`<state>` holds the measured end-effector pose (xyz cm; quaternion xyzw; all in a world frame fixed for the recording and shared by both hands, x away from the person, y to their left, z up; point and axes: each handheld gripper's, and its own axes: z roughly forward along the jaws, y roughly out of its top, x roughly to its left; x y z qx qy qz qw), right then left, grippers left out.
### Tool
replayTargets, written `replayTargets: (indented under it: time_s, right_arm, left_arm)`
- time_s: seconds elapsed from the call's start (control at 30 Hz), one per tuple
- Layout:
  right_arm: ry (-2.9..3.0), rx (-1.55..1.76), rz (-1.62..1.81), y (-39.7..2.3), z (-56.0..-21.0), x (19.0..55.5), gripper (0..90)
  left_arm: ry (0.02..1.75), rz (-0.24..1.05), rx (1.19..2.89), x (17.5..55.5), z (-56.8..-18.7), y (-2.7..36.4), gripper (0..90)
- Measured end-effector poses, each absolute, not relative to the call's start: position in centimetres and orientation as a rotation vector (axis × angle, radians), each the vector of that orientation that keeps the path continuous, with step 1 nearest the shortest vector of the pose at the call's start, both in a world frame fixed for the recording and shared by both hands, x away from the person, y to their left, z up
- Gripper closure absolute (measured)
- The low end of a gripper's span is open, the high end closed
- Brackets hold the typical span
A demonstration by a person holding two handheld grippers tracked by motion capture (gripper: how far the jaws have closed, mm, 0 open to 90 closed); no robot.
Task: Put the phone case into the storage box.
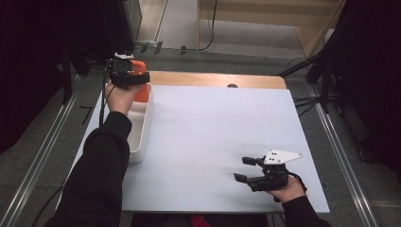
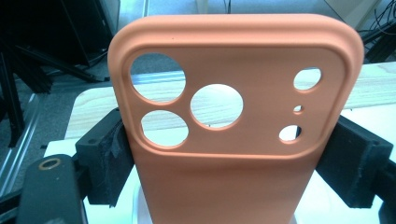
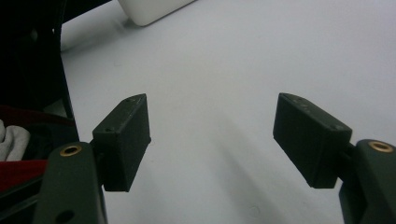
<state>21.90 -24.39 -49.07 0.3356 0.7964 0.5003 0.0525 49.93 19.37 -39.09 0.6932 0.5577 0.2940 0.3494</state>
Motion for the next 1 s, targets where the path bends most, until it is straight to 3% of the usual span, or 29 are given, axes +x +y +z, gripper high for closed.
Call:
replayTargets:
  time_s: [1.0]
  right_arm:
    - [2.353,1.029,1.533,-24.8,-48.6,21.9,26.2]
  left_arm:
    - [1.517,0.712,1.836,50.2,-41.5,19.0,15.1]
